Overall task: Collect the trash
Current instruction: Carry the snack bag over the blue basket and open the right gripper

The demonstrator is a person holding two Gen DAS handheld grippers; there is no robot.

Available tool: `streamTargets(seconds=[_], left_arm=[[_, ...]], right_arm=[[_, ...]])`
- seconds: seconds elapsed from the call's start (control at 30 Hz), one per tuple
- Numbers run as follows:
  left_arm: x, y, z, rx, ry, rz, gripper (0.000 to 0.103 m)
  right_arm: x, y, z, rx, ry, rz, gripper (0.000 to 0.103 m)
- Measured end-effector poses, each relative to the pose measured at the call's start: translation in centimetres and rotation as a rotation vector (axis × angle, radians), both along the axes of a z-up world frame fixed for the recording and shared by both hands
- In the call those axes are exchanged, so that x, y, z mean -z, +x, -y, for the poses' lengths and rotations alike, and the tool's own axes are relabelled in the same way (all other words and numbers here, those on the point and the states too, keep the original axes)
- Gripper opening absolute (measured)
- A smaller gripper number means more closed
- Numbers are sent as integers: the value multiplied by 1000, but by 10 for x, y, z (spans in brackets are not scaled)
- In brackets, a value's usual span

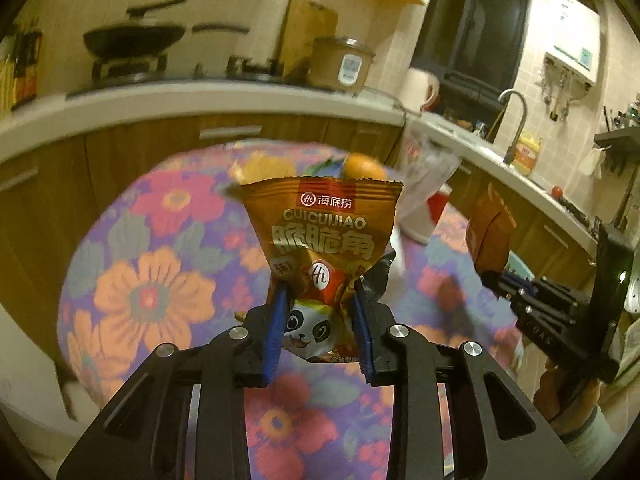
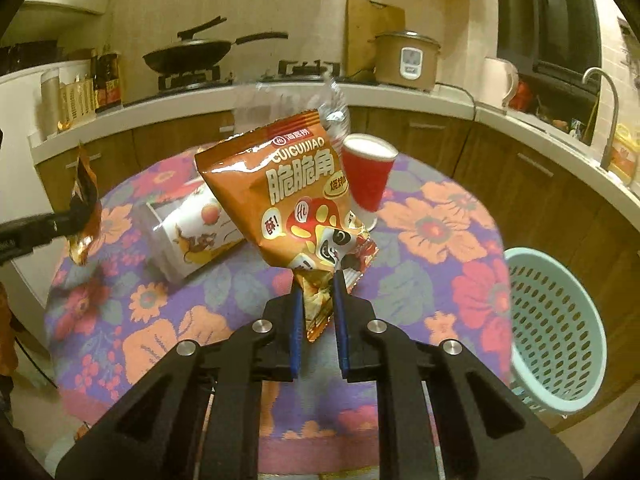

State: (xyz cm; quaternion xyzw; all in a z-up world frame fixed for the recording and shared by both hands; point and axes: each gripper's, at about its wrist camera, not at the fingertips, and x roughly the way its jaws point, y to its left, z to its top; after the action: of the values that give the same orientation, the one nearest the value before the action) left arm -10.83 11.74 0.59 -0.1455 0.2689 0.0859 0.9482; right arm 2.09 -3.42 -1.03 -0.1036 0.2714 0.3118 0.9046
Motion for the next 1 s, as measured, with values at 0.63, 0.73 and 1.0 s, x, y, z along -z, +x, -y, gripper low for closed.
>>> streamTargets(seconds=[0.63,0.73,1.0], left_arm=[[-54,172,178,440,133,8,29],[-40,211,208,495,114,-56,29],[-3,284,253,560,69,-172,29]], right_arm=[[-4,87,167,413,30,-2,11],[18,117,198,499,5,-125,11],[61,154,235,564,-16,-292,12]])
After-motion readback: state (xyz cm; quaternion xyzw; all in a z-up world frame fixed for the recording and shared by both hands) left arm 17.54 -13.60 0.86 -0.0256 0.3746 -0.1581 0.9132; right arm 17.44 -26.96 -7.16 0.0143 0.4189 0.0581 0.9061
